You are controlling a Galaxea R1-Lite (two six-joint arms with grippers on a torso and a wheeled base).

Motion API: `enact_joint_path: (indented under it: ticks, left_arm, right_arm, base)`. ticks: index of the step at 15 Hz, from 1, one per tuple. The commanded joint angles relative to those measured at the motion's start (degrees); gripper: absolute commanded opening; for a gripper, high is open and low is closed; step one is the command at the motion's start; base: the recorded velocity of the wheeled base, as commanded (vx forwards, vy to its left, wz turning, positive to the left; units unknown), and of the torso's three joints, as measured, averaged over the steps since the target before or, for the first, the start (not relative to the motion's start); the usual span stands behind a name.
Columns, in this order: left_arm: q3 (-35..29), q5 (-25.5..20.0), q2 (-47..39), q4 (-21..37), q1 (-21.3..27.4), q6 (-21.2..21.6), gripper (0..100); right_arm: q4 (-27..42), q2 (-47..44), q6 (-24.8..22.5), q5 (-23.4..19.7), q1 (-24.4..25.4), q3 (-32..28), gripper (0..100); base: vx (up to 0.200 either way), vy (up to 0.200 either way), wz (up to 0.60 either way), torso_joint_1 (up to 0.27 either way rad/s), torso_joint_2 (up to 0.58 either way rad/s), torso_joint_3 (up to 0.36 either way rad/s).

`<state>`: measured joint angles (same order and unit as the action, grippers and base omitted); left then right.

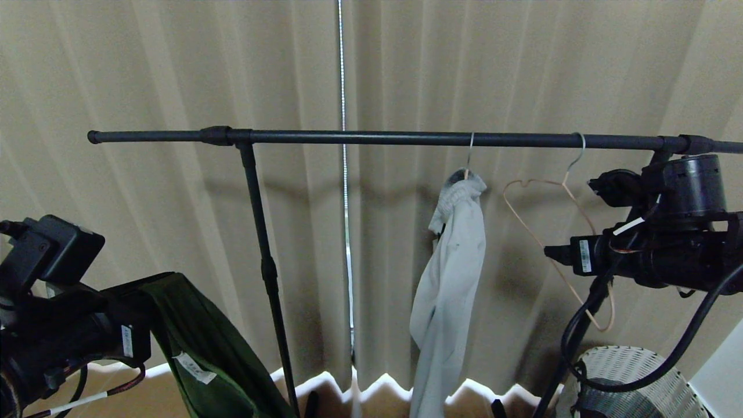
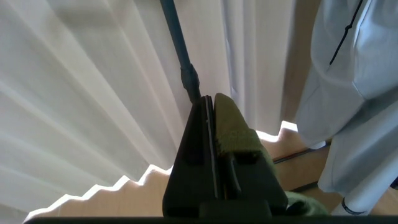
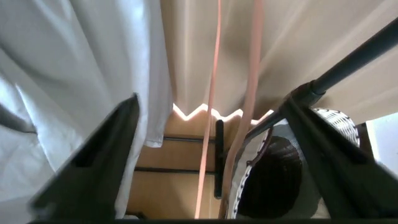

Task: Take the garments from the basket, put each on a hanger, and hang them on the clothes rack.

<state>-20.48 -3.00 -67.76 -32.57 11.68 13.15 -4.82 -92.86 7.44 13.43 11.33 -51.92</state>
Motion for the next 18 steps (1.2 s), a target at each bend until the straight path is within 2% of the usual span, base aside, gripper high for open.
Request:
enact_joint_path:
  ticks: [1,7,12,18]
  left_arm:
    - [0.0,0.0,-0.1,0.0,0.0,0.0,0]
    - [0.4,0.0,0.2,-0.1,0.0,0.2,0]
    - [0.5,0.0,0.2,-0.6,0.0,0.2,0]
    - [1.0,0.1,0.0,-1.3,-0.1,0.3,0]
  right_arm:
    - [0.0,0.1,-0.1,0.0,-0.3,0.0,0]
    - [0.0,2.1,-0.1,0.0,-1.1,0.1,0]
    - [0.0,8.6,0.0,0.0,-1.1,1.3,0]
    - [0.1,19.1,-0.4,-0.3,-1.0,9.0,0]
  base:
    - [0.0,0.0,0.0,0.0,0.0,0.0]
    - [0.0,0.0,0.0,0.0,0.0,0.0]
    - [0.0,0.0,0.0,0.0,0.0,0.0]
    - [0.0,0.0,0.0,0.0,0.0,0.0]
